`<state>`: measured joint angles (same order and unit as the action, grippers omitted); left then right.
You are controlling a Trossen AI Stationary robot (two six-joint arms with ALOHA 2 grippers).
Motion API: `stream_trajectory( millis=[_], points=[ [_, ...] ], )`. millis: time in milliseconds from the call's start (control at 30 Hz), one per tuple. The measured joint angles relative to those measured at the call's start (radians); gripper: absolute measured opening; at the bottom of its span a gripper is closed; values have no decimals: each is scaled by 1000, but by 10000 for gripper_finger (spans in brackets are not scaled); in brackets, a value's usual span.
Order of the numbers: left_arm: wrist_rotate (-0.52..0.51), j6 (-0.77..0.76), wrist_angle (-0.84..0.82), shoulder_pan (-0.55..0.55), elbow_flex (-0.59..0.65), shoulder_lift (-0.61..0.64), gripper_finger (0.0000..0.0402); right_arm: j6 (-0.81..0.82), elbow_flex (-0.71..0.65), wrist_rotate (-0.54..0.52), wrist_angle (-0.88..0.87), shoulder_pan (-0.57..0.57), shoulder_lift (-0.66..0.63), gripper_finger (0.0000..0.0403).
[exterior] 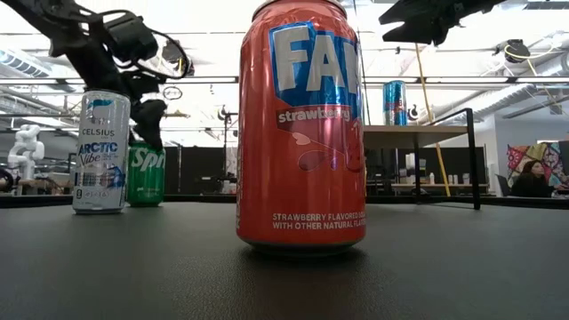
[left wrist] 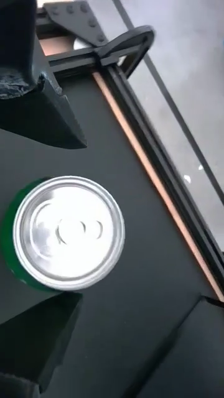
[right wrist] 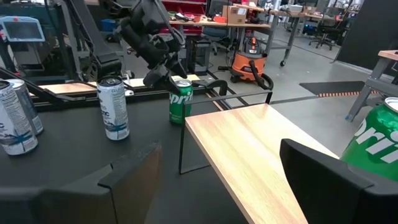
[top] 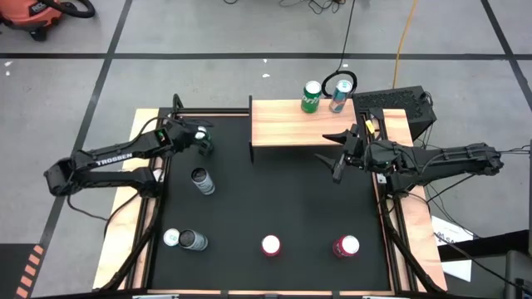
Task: Place canned beverage on shelf
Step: Put the green soda can on the shelf aligned with the other green soda can
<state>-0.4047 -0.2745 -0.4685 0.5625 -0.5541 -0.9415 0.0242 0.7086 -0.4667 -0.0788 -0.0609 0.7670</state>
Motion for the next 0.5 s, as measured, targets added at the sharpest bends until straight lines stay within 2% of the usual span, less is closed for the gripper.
stream_trajectory(
  millis=[167,400,500],
  points=[
    [28,9,12,28,13,0,375,-2,0,0,0,0,0,314],
    [64,21,67,39,42,0,295,-2,0,0,0,0,0,314],
    [63,21,81,40,49,1,274,-2,0,0,0,0,0,314]
  ],
)
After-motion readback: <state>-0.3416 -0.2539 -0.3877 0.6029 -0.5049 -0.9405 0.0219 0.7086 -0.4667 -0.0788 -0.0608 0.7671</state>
